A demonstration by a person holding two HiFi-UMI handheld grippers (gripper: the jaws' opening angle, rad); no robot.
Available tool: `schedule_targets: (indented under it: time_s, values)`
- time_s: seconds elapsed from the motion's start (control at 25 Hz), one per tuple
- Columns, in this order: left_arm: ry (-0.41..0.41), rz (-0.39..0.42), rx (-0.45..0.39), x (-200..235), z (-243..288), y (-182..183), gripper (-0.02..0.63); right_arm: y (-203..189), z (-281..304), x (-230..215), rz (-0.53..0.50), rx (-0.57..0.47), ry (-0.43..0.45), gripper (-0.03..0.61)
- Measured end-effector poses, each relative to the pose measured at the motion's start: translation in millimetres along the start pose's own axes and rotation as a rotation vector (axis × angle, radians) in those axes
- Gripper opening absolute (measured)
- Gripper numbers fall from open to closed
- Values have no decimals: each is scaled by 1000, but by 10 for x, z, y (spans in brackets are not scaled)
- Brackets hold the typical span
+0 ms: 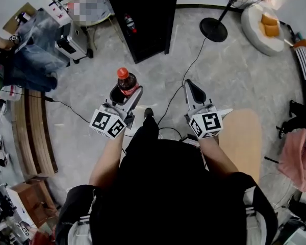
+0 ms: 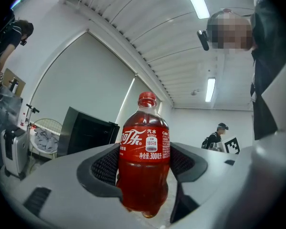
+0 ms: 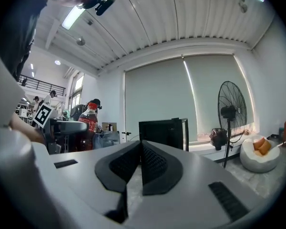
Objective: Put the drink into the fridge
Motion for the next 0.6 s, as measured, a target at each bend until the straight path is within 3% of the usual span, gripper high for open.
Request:
schedule_targets:
  time_s: [0.32,0.6]
  values:
    - [-63,-12,35,933,572,282,322,247,1199,11,-15,34,5,22]
    - [-96,-41,60,1560,1014,335,322,361,1734,-336,-15,56,-85,21]
Point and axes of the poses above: the fingertips, and each gripper's own axes: z forward along the fingers, x to its left, y out of its top, the point moved 8 cm from there along -z, backward along the fingers, and after that the axes turned 6 degrees about x, right-handed, at the moved point
